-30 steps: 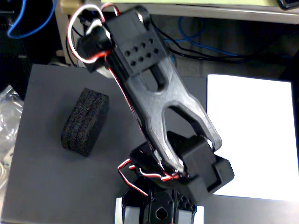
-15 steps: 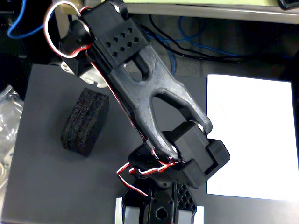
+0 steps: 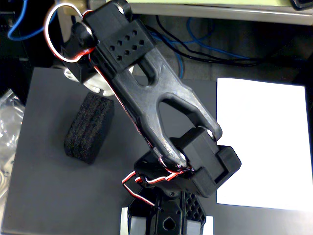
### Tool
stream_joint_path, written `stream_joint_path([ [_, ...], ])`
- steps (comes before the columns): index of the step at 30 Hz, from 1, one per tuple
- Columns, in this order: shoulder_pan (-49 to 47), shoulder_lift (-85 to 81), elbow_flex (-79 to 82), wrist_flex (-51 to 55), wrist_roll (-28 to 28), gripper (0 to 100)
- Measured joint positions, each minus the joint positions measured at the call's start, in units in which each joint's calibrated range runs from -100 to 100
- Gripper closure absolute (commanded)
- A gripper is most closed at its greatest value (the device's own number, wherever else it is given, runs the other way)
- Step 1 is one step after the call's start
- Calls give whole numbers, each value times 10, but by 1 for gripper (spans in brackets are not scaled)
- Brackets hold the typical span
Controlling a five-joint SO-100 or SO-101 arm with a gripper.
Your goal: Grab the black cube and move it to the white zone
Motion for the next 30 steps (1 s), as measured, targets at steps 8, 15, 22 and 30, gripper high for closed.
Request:
stream_joint_path([
  [8, -14, 0, 0, 0, 0, 98],
  [15, -47, 0, 32, 0, 0, 98],
  [22, -52, 0, 33, 0, 0, 95],
  [30, -52, 0, 33, 0, 0, 67],
])
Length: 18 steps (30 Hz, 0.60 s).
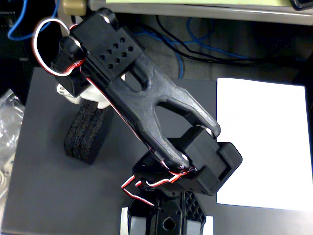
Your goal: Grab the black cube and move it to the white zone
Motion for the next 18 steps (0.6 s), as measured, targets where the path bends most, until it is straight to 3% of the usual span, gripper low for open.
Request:
stream_joint_path([
  [6, -1, 0, 4, 0, 0, 50],
  [18, 46, 0, 59, 0, 38, 49],
])
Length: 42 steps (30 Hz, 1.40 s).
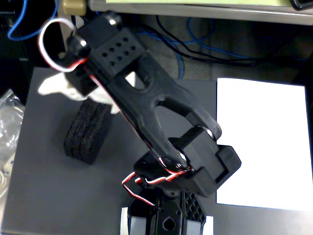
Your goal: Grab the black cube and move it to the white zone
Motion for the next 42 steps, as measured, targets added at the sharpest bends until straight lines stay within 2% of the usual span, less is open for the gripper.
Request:
stream_joint_path([
  [4, 53, 0, 0, 0, 27, 49],
  [12, 69, 1, 0, 0, 39, 49],
  [27, 34, 7, 0, 0, 39, 49],
  [38, 33, 205, 0, -59, 39, 49],
  [42, 32, 224, 0, -62, 32, 49],
])
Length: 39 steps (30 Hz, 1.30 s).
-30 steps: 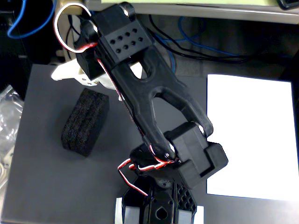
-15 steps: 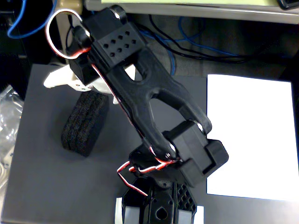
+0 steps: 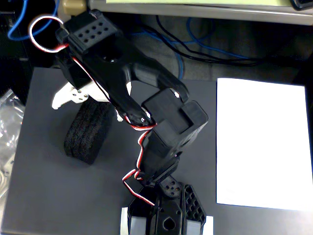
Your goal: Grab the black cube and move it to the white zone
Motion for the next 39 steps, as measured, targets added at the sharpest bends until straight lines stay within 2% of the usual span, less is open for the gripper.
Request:
stream_joint_path([
  [11, 0, 0, 0, -1, -12, 49],
  [19, 0, 0, 65, -63, -12, 49],
  [33, 0, 0, 70, -70, -12, 50],
  [39, 0, 0, 109, -104, -12, 50],
])
